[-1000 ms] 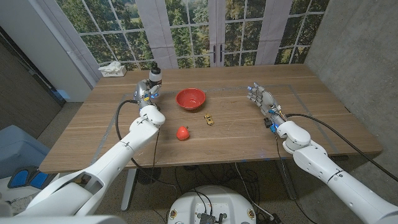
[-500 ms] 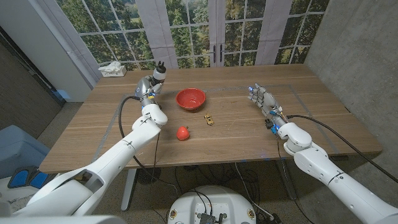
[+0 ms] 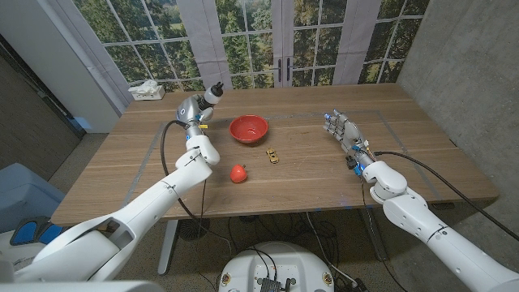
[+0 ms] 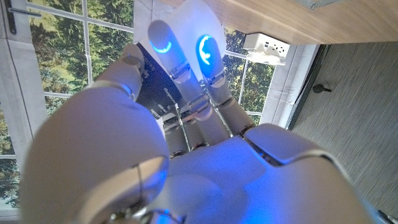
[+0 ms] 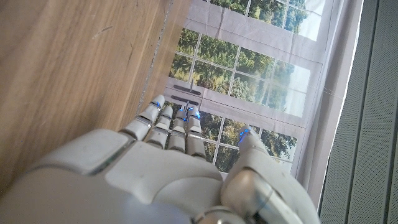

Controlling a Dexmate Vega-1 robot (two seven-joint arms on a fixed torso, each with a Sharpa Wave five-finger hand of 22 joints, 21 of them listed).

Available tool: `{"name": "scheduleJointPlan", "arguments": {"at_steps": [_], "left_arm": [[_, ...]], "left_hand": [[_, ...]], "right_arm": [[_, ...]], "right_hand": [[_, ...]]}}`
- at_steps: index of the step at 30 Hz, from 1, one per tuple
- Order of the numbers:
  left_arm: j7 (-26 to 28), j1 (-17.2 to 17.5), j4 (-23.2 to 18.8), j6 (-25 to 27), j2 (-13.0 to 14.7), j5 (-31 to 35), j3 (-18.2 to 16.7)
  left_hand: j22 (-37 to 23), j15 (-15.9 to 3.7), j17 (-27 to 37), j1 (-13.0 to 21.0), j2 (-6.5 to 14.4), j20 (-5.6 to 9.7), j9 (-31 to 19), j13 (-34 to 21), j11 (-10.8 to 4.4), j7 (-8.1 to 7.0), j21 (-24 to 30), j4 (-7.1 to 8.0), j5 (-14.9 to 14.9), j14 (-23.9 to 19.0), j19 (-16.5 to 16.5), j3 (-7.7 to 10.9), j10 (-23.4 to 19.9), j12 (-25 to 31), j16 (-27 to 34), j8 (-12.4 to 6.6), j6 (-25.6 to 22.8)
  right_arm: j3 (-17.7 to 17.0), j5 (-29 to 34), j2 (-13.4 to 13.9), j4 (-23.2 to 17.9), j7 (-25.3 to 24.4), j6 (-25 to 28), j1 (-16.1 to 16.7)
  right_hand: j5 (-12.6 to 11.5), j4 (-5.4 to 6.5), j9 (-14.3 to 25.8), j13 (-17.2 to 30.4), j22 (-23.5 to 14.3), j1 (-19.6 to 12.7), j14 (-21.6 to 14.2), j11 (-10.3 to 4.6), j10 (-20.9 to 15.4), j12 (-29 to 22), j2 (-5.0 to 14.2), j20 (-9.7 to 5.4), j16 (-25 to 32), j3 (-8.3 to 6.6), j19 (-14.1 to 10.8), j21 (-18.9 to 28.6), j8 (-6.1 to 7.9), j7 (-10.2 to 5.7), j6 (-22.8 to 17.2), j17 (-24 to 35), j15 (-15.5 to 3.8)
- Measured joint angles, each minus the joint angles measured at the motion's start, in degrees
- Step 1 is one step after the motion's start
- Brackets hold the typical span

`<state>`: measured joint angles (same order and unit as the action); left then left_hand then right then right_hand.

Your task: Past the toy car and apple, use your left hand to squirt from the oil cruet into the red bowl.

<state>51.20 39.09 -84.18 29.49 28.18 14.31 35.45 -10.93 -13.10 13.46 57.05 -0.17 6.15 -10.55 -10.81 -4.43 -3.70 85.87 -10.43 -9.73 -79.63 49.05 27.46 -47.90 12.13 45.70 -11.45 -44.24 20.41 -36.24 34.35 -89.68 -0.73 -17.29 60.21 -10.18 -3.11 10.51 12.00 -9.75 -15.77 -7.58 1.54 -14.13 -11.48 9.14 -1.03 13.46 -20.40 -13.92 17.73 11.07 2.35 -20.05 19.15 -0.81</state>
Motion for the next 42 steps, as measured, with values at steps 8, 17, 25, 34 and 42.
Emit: {"name": "scheduleJointPlan", "arguments": {"at_steps": [8,17,25,34,42], "left_arm": [[-1.20,-1.01,-0.94,4.31,0.57,3.80,2.45],[-2.88,-2.22,-1.53,9.66,1.26,8.85,5.32],[-4.73,-3.56,-1.49,13.96,1.95,13.81,8.33],[-6.84,-4.69,-1.05,17.01,2.71,18.11,10.76],[-9.10,-5.82,-0.54,19.39,3.76,22.24,13.47]], "left_hand": [[0.00,0.00,0.01,0.20,-0.21,0.00,0.01,0.01,-0.50,-0.10,0.01,0.06,0.01,0.00,0.00,-0.06,-0.50,-0.23,0.00,0.21,-0.74],[0.00,0.00,-0.15,0.19,-0.20,-0.11,0.02,0.04,-0.71,-0.60,0.01,0.06,0.22,0.00,-0.32,-0.06,-0.71,-0.40,0.00,0.24,-1.23],[0.18,0.00,-0.15,0.18,-0.21,-0.11,0.03,0.04,-0.72,-0.61,0.01,0.06,-0.05,0.00,-0.32,-0.06,-0.71,-0.49,0.00,0.43,-1.23],[0.28,0.00,-0.15,0.18,-0.22,-0.11,0.01,0.03,-0.92,-0.61,0.45,0.25,-0.05,0.00,-0.32,-0.25,-0.91,-0.68,0.00,0.21,-1.22],[0.28,0.00,-0.14,0.18,-0.23,-0.01,0.00,0.01,-0.91,-0.61,0.45,0.25,-0.05,0.00,-0.41,-0.25,-0.91,-0.83,0.00,0.20,-1.22]], "right_arm": [[0.33,-0.06,-0.40,0.71,1.18,-1.00,-0.60],[0.70,-0.06,-0.82,1.38,2.12,-1.71,-1.31],[0.94,-0.03,-1.14,1.87,2.79,-2.32,-1.81],[1.09,-0.01,-1.41,2.29,3.19,-2.73,-2.10],[1.13,0.02,-1.56,2.52,3.33,-3.14,-2.14]], "right_hand": [[0.00,-0.07,0.00,0.00,0.00,0.00,0.00,0.00,0.00,0.00,0.00,0.01,0.00,0.07,0.00,-0.43,0.00,0.00,0.00,0.00,0.00],[0.00,-0.24,0.00,0.00,0.01,0.00,0.00,0.00,0.01,0.00,0.00,0.21,0.00,-0.10,-0.21,-0.43,0.00,0.00,0.00,-0.28,0.00],[0.00,-0.38,0.00,0.00,0.01,0.00,0.00,-0.01,0.01,0.00,0.00,0.21,0.00,-0.25,-0.20,-0.43,0.00,0.00,0.00,-0.28,0.00],[0.00,-0.38,0.00,0.00,0.01,0.00,0.00,-0.01,0.01,0.00,0.00,0.62,0.00,-0.25,-0.61,-0.88,0.00,0.00,0.00,-0.28,0.00],[0.00,-0.38,0.00,0.00,0.01,0.00,0.00,-0.01,0.01,0.00,0.00,0.62,0.00,-0.25,-0.61,-0.88,0.00,0.00,0.00,-0.27,0.00]]}}
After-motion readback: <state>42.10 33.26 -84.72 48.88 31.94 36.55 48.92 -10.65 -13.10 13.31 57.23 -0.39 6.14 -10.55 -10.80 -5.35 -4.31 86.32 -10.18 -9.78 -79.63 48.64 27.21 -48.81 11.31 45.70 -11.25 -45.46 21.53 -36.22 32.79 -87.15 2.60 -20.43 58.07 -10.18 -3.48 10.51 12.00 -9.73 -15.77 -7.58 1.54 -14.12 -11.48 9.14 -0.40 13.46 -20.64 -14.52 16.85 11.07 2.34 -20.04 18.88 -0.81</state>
